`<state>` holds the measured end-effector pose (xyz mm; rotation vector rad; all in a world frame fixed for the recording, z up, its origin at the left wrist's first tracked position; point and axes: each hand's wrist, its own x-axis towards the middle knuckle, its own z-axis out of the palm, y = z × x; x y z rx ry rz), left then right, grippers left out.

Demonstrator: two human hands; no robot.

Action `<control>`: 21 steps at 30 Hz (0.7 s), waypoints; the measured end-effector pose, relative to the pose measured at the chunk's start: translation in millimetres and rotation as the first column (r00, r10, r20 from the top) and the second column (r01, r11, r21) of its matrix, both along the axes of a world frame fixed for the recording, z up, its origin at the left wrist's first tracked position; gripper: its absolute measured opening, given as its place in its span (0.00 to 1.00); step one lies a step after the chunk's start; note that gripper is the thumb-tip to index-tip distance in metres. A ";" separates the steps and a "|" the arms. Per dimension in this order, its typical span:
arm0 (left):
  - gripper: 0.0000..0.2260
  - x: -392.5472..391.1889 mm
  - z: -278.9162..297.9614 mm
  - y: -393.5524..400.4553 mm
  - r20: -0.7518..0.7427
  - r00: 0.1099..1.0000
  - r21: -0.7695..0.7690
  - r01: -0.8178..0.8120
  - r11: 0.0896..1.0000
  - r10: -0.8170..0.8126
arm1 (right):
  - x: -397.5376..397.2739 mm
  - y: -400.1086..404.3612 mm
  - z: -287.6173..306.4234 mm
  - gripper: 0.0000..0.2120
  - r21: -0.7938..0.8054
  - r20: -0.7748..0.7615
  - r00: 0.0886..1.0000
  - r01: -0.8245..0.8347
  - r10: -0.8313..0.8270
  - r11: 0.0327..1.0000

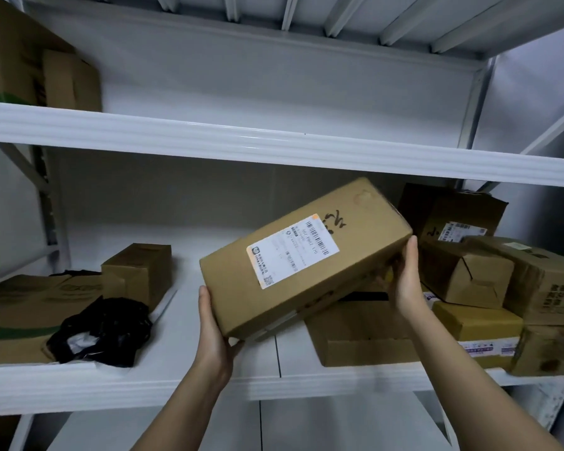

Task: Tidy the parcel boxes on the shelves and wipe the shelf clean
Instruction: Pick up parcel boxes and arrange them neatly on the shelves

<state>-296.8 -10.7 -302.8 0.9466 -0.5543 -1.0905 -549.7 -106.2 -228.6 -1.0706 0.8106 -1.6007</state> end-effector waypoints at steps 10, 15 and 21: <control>0.25 -15.3 18.9 1.3 0.646 0.758 -0.157 0.009 0.988 0.096 | -32.0 -3.6 -23.5 0.40 0.140 0.030 0.998 0.049 -0.054 0.989; 0.37 -15.4 14.4 0.0 0.763 0.638 -0.231 0.114 0.966 0.107 | -47.1 -7.8 -36.5 0.45 0.236 0.009 0.996 0.084 -0.088 0.968; 0.31 -22.6 21.7 -0.1 0.863 0.466 -0.306 0.178 0.935 0.193 | -60.9 -10.3 -52.8 0.43 0.331 0.055 0.995 0.060 -0.083 0.942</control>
